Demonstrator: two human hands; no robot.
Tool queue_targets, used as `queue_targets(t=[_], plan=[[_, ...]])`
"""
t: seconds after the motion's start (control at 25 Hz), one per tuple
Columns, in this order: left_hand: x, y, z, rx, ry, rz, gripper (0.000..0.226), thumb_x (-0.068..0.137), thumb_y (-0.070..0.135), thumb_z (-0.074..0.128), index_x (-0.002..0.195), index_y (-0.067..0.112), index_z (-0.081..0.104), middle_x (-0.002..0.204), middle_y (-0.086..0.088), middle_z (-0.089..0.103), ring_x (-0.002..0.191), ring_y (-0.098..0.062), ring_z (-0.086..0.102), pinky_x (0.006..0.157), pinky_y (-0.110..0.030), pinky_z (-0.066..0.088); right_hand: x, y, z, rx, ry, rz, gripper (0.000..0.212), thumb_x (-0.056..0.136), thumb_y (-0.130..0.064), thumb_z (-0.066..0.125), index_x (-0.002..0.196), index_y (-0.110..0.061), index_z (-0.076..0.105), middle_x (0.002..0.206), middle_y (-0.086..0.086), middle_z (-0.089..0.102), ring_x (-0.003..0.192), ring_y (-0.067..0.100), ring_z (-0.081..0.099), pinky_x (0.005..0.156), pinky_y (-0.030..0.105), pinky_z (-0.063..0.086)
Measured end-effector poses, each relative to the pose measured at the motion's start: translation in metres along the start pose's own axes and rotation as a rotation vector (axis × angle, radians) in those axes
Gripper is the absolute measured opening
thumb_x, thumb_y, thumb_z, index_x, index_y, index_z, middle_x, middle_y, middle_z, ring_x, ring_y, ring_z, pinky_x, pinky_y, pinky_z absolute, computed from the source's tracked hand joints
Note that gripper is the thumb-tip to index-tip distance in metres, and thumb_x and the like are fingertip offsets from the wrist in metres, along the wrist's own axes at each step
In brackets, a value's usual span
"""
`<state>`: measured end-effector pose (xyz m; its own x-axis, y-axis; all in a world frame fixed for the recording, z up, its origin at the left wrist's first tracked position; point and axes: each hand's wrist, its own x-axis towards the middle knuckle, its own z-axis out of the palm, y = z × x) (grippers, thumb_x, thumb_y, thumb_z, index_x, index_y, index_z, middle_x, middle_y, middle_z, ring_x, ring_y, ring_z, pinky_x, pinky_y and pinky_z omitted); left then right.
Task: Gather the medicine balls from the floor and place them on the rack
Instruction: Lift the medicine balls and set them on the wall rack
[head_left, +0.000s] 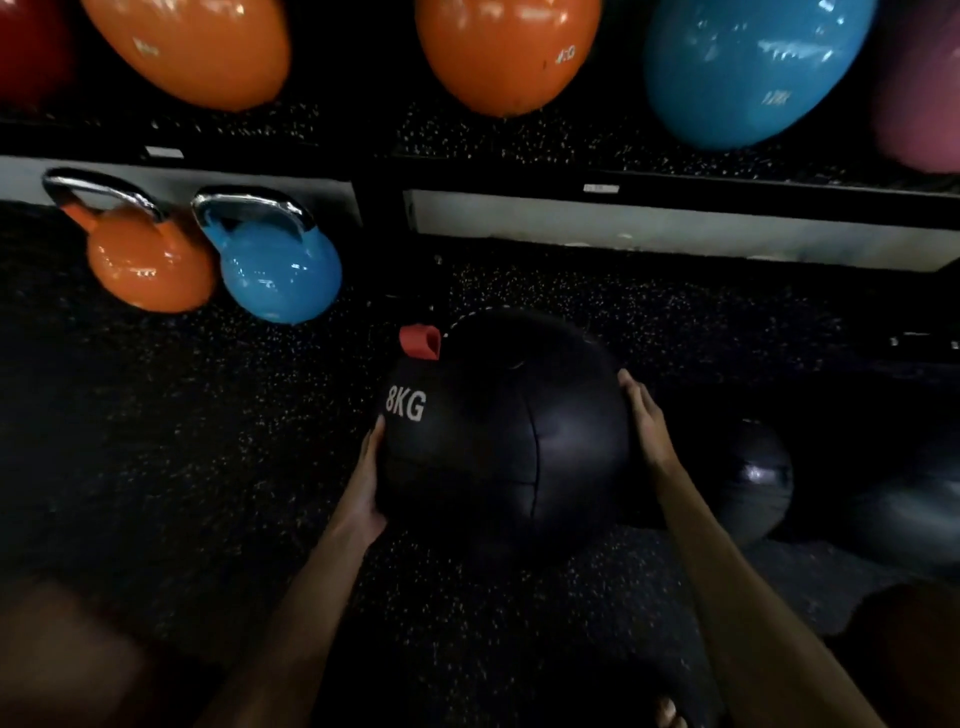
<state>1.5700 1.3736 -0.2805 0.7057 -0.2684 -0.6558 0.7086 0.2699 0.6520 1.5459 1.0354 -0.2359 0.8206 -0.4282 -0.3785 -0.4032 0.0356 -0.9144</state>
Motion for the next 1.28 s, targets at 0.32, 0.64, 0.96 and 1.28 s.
queue_targets(t=[0.32, 0.64, 0.96, 1.28], plan=[[-0.027, 0.024, 0.021, 0.035, -0.037, 0.140, 0.069, 0.083, 0.069, 0.061, 0.141, 0.031, 0.054, 0.140, 0.002, 0.060, 0.130, -0.019, 0.055, 0.109, -0.040, 0.043, -0.045, 0.001, -0.017, 0.145, 0.082, -0.075, 0.030, 0.100, -0.049, 0.048, 0.119, -0.035, 0.065, 0.127, -0.013, 0.066, 0.125, 0.007, 0.056, 0.111, 0.034, 0.043], [-0.252, 0.226, 0.116, 0.043, -0.082, 0.306, 0.057, 0.093, 0.058, 0.052, 0.140, 0.027, 0.055, 0.138, 0.004, 0.061, 0.130, -0.014, 0.056, 0.110, -0.035, 0.040, -0.177, -0.262, -0.030, 0.283, 0.034, -0.173, 0.031, 0.102, -0.045, 0.047, 0.115, -0.028, 0.069, 0.116, -0.009, 0.072, 0.116, 0.009, 0.063, 0.103, 0.031, 0.048], [-0.570, 0.527, 0.216, -0.021, 0.130, 0.613, 0.049, 0.091, 0.056, 0.054, 0.126, 0.024, 0.068, 0.121, 0.006, 0.071, 0.113, -0.010, 0.067, 0.093, -0.027, 0.052, -0.319, -0.664, 0.001, 0.313, -0.125, -0.423, 0.060, 0.082, -0.068, 0.058, 0.122, -0.024, 0.067, 0.125, -0.007, 0.069, 0.124, 0.012, 0.058, 0.114, 0.042, 0.040], [-0.792, 0.740, 0.217, -0.090, 0.220, 1.070, 0.043, 0.098, 0.053, 0.046, 0.089, 0.031, 0.081, 0.098, 0.011, 0.077, 0.089, -0.004, 0.073, 0.088, -0.023, 0.055, -0.442, -0.963, 0.110, 0.448, -0.341, -0.828, 0.045, 0.096, -0.055, 0.050, 0.118, -0.021, 0.069, 0.120, 0.001, 0.071, 0.119, 0.014, 0.062, 0.107, 0.038, 0.047]])
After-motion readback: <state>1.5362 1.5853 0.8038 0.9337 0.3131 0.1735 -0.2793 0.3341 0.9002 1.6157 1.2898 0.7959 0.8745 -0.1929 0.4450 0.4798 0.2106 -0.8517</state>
